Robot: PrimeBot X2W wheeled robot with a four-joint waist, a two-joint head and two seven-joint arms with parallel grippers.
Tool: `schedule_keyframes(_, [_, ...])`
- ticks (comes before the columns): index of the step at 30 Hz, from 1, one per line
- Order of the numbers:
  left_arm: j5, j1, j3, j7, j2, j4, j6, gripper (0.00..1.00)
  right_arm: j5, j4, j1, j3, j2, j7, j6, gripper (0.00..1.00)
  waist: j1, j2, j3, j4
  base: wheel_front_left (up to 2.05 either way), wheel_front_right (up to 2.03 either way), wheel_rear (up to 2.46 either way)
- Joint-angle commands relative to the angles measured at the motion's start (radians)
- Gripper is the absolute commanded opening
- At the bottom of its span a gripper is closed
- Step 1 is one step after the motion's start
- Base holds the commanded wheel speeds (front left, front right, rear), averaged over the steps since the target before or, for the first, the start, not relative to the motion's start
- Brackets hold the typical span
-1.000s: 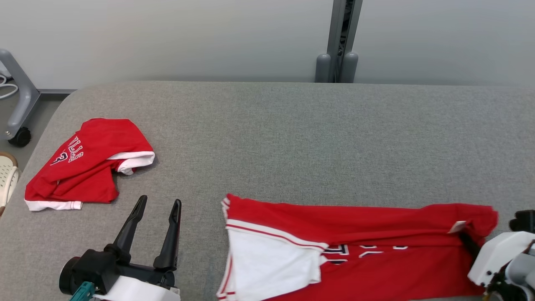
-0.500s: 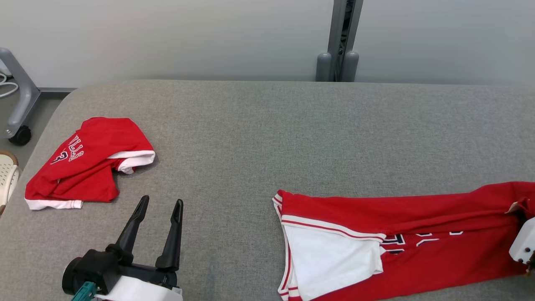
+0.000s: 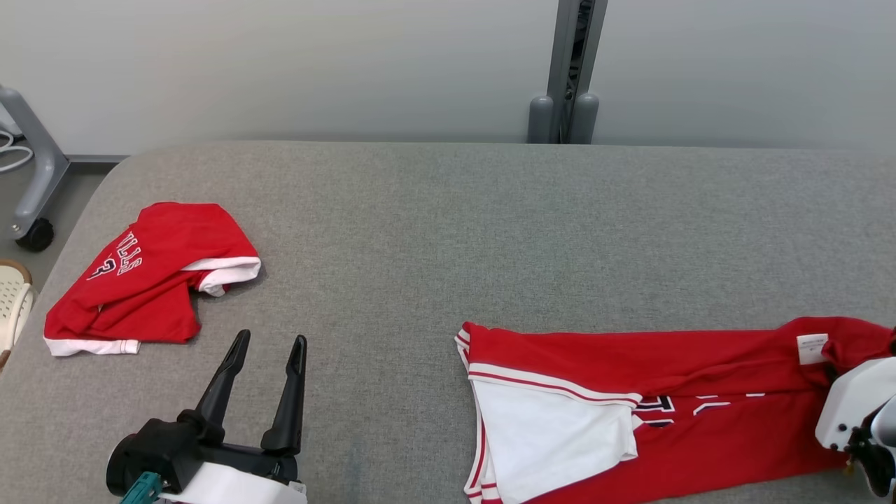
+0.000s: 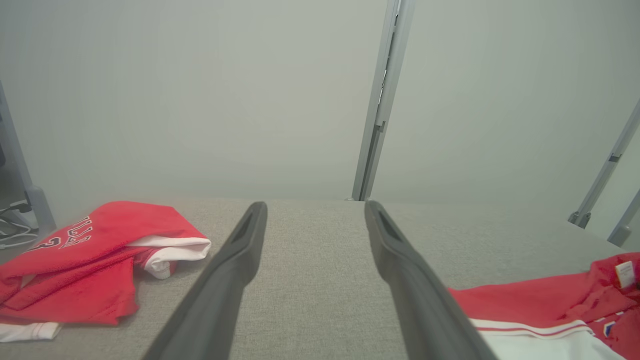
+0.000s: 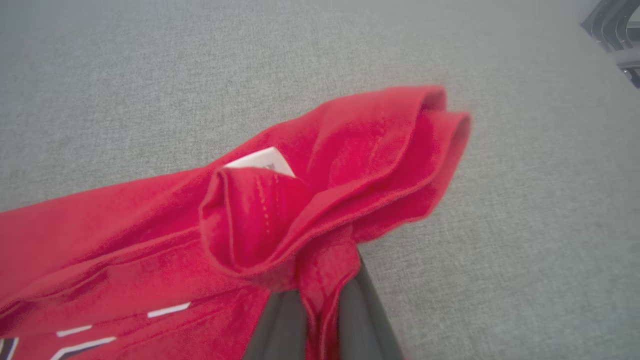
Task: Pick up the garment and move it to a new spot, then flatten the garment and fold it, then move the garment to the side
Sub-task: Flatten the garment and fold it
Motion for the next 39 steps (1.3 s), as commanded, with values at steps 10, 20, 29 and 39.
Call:
schedule_keyframes(10, [-0.013, 0.023, 0.014, -0.002, -0.007, 0.007, -0.001, 1.0, -0.053, -0.076, -0.006, 0.058, 0.023, 0.034, 0.0, 0.0, 0.0, -0.0001, -0.053, -0.033, 0.0, 0.0, 0.0])
schedule_keyframes(20, [-0.021, 0.029, 0.026, -0.002, -0.026, 0.012, -0.001, 1.0, -0.101, -0.211, -0.054, 0.105, 0.028, 0.089, 0.0, 0.0, 0.0, -0.0001, -0.086, -0.056, 0.0, 0.0, 0.0])
schedule_keyframes(29, [-0.026, 0.038, 0.038, -0.002, -0.034, 0.015, -0.001, 1.0, -0.079, -0.371, -0.03, 0.09, 0.042, 0.172, 0.0, 0.0, 0.0, -0.0001, -0.106, -0.057, 0.0, 0.0, 0.0])
schedule_keyframes(39, [-0.032, 0.044, 0.05, -0.002, -0.036, 0.015, -0.001, 1.0, -0.092, -0.525, 0.025, 0.033, 0.064, 0.238, 0.0, 0.0, 0.0, -0.0001, -0.117, -0.041, 0.0, 0.0, 0.0])
